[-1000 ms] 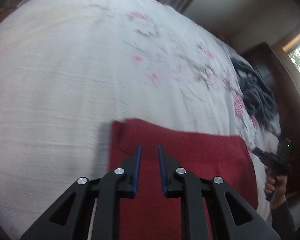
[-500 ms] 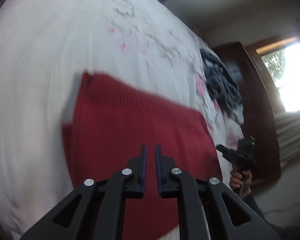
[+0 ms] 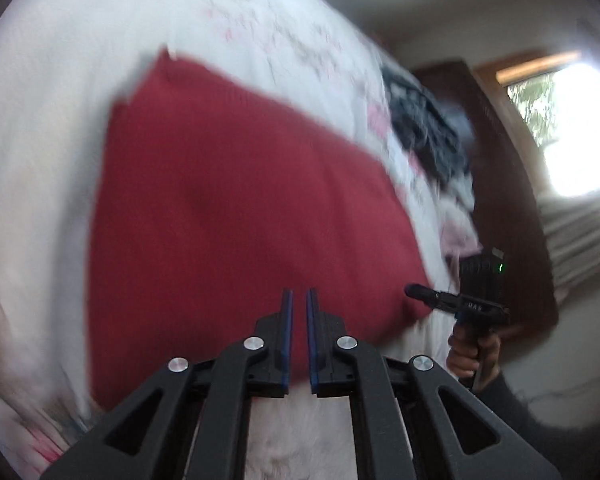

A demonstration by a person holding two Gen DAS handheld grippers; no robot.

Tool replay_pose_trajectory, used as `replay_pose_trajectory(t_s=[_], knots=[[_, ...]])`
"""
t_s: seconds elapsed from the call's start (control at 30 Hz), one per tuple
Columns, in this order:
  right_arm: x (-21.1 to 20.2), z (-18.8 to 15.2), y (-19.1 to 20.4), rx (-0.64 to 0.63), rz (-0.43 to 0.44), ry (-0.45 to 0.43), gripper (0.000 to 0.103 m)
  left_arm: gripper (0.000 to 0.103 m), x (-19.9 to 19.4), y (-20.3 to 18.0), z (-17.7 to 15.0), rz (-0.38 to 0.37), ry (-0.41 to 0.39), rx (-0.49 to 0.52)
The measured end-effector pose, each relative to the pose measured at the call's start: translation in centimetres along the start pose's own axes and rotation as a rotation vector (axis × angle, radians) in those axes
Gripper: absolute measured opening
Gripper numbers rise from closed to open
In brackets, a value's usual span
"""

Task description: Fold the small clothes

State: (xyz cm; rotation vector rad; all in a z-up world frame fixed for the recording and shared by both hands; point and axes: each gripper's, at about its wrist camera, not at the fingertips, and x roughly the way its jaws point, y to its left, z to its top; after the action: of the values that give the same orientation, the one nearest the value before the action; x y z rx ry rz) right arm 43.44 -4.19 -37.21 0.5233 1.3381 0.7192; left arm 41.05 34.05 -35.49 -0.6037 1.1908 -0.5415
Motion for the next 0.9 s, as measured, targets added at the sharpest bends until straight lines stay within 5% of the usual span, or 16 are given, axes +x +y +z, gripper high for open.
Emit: replay_pose_trajectory(t_s=[0.07, 0.17, 0.3, 0.5, 0.6, 0.67, 0.7, 0.73, 0.83, 0.9], knots=[[1.9, -0.5, -0.8, 0.006, -0.063, 0.029, 0.000, 0.001, 1.4, 1.9, -0.9, 0.063, 0.024, -0.033], [1.3, -0.4, -2.2, 0.071, -0.046, 0.015, 0.000, 0.002, 0.8, 2.8, -1.3, 0.037, 0.013, -0.083], [-3.1, -0.4, -1.7, 0.051, -0.039, -0.063, 0.007, 0.005, -1.1, 0.8, -1.8, 0.044, -0.028, -0.040], [-9.3, -4.0, -9.7, 0.270, -0.100, -0.147, 0.000, 0.002, -2.9, 5.6, -2.6, 0.039, -0.058, -0.196], [-12.0, -5.3, -9.0, 0.269, -0.175, -0.209, 0.003, 0.002, -5.2, 6.5, -3.6, 0.024, -0.105, -0.242], [-13.2, -5.6, -6.9, 0.211, -0.275, -0.228, 0.013, 0.013, -7.2, 7.3, -4.4, 0.036, -0.150, -0.280], [-13.1, -5.8, -5.1, 0.158, -0.317, -0.231, 0.013, 0.036, -8.3, 7.8, -4.6, 0.049, -0.174, -0.288], [-12.0, -6.1, -2.5, 0.101, -0.361, -0.227, 0.023, 0.047, -9.6, 8.1, -5.1, 0.052, -0.209, -0.298], [-9.3, -7.4, 4.9, -0.149, -0.548, -0.223, 0.076, 0.060, -11.6, 8.6, -6.3, 0.053, -0.263, -0.330], [-5.1, -9.5, 9.9, -0.373, -0.665, -0.186, 0.083, 0.062, -12.8, 8.9, -7.6, 0.058, -0.281, -0.334]])
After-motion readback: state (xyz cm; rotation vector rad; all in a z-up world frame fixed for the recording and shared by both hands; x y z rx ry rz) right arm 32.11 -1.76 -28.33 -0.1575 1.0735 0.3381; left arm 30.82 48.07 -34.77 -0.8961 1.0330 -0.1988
